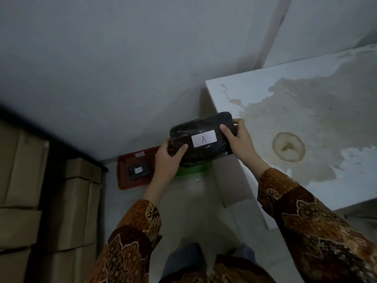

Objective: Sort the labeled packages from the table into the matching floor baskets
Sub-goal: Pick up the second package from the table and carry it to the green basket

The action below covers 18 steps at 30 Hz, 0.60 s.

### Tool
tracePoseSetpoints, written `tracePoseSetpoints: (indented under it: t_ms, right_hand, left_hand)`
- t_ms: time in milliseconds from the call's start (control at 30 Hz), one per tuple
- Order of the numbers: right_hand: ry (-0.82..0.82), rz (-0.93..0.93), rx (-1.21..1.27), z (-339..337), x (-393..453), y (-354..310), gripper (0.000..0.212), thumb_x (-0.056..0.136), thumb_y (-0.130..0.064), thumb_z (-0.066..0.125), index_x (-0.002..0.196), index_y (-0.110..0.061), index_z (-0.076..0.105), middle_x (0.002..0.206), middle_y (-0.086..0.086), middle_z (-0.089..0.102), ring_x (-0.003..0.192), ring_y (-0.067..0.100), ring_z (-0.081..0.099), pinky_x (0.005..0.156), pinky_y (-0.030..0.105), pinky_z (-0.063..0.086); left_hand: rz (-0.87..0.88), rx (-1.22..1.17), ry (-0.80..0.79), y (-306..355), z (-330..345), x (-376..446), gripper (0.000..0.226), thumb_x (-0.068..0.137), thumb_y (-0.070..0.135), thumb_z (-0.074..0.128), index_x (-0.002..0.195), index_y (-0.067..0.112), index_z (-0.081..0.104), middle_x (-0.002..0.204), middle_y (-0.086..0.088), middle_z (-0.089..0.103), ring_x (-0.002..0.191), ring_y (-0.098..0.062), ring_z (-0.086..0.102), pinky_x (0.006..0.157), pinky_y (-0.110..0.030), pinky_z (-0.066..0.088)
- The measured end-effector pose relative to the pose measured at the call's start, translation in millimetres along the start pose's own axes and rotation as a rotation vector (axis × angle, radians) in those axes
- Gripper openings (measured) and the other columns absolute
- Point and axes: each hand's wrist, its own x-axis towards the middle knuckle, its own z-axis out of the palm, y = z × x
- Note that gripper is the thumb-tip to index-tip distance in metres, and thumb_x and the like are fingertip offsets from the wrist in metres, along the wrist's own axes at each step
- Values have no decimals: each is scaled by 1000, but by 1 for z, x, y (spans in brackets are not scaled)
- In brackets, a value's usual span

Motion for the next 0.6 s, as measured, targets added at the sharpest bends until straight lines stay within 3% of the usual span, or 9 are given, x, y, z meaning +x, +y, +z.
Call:
tracePoseSetpoints:
  t_ms: [67,200,300,367,433,500,600]
  right_hand:
    - [-32,40,-13,26,-3,10,20,89,-33,56,103,-23,46,90,-5,61,78,4,62,60,13,49]
    - [-112,117,-60,69,-6,41,29,87,-24,57,115,-20,48,101,-1,60,90,13,62,76,26,52]
    - [-97,205,-128,97,0,79,38,88,-20,58,124,-11,48,110,4,56,94,16,55,71,21,46]
    - [-95,281,-160,118,15,114,40,88,-18,58,125,-6,49,112,7,57,95,16,54,75,24,46]
    - [-107,378,-178,143,36,159,42,89,-17,58,128,-5,47,117,9,58,99,18,54,80,27,45]
    - [-115,477,-181,167,53,211,41,90,-15,57,128,-6,45,121,12,58,102,19,55,80,26,46]
    - [-194,567,-252,199,92,301,42,92,-15,52,132,-8,43,128,13,55,110,25,54,91,34,46]
  left_hand:
    - [-28,9,110,-15,-17,1,48,82,30,69,123,13,50,114,4,59,107,-12,55,88,-26,48]
    - [-77,15,320,-44,-36,12,38,81,32,70,108,22,45,106,6,54,104,-11,53,84,-21,42]
    - [-157,63,335,-81,-37,27,31,84,27,67,108,16,52,100,7,53,93,-7,51,67,-2,38]
    - [-216,67,313,-118,-33,43,33,86,20,65,115,10,54,102,6,55,90,-5,52,62,2,40]
    - [-286,84,272,-160,-26,67,38,87,16,63,123,9,52,109,3,56,95,-7,53,70,-5,42]
    - [-367,121,243,-209,-16,94,42,88,12,61,129,8,49,115,-4,59,100,-12,54,81,-21,44]
    - [-421,186,185,-288,4,144,40,91,9,56,130,5,48,124,-15,59,105,-23,56,86,-28,46]
